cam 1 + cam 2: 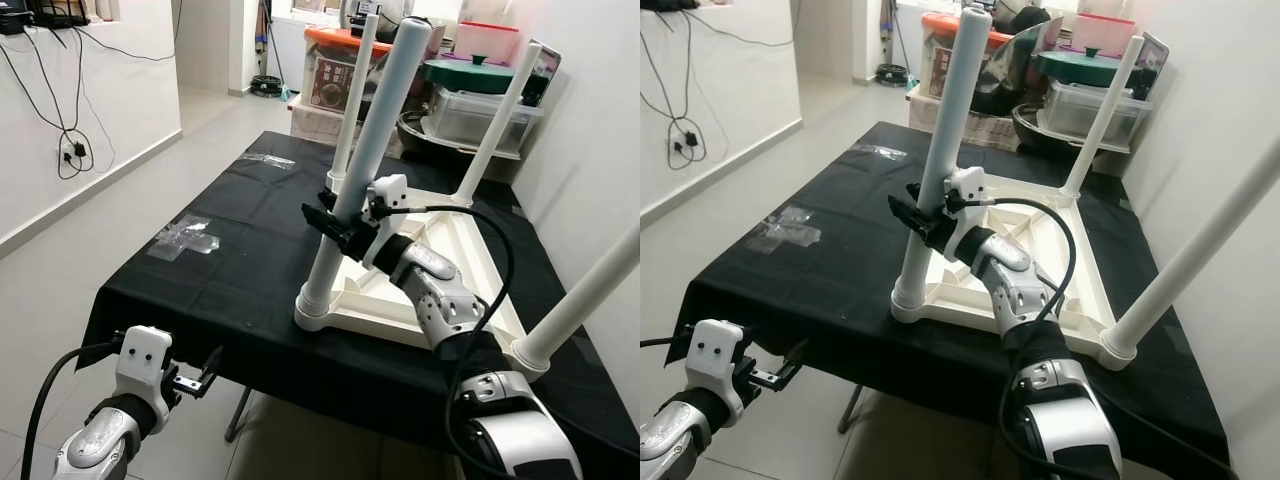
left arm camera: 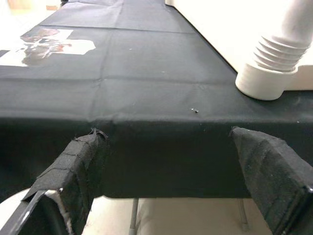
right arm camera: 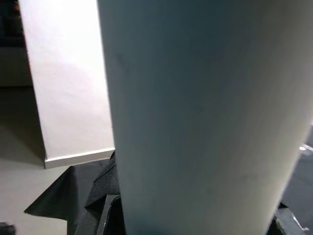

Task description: Building children table

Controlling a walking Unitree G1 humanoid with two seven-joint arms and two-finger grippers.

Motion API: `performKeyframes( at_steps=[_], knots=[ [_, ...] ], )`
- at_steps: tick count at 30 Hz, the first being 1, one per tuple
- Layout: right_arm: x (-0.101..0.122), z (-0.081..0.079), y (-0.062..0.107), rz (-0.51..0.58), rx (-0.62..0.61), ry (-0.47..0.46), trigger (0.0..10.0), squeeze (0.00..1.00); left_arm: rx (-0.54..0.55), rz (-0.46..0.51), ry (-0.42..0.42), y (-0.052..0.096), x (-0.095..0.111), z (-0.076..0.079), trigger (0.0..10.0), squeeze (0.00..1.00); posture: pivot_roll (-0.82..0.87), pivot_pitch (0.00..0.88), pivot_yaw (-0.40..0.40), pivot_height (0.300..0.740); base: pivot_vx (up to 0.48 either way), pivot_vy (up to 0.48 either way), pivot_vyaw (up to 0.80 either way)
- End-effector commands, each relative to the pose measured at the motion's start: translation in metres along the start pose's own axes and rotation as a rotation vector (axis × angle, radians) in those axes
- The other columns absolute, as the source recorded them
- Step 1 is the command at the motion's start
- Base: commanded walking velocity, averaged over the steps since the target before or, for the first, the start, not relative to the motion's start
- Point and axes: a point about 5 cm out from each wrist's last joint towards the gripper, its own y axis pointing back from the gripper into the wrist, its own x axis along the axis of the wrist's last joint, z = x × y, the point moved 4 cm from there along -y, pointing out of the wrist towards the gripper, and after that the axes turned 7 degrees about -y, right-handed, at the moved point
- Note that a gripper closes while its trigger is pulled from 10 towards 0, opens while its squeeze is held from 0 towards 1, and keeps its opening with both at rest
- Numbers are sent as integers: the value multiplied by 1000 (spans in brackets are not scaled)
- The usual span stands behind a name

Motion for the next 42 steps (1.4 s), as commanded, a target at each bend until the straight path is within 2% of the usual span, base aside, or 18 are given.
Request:
performKeyframes(
  at_steps=[1, 3, 6, 12, 29, 32, 40, 41, 42],
  knots=[
    [-34, 1, 7, -112, -15, -66, 0, 0, -8, -8, -7, -2, -2, 2, 10000, 0, 122, 0, -130, 740, 0, 0, 0],
    [-38, -8, 3, -142, 56, -60, 0, 0, -3, -14, -3, 0, -5, 2, 10000, 0, 125, 0, -133, 740, 0, 0, 0],
    [-38, -10, 2, -146, 67, -56, 0, 0, -3, -15, -2, 0, -5, 2, 10000, 0, 125, 0, -133, 740, 0, 0, 0],
    [-35, -27, -11, -199, 202, -96, 0, 0, 5, -18, 9, 1, -6, 5, 10000, 0, 140, 0, -164, 740, 0, 0, 0],
    [-34, -29, -17, -210, 219, -124, 0, 0, 10, -22, 12, 3, -7, 6, 10000, 0, 138, 0, -167, 740, 0, 0, 0],
    [-36, -27, -22, -222, 144, -87, 0, 0, 7, -21, 12, 3, -7, 6, 10000, 0, 135, 0, -165, 740, 0, 0, 0],
    [-39, -28, -24, -235, 90, -89, 0, 0, 8, -21, 13, 2, -7, 6, 10000, 0, 131, 0, -163, 740, 0, 0, 0],
    [-48, -15, -22, -273, -36, -90, 0, 0, 7, -21, 13, 2, -7, 6, 10000, 0, 129, 0, -161, 740, 0, 0, 0],
    [-48, -15, -22, -273, -36, -90, 0, 0, 7, -21, 13, 2, -7, 6, 10000, 0, 129, 0, -161, 740, 0, 0, 0]
  ],
)
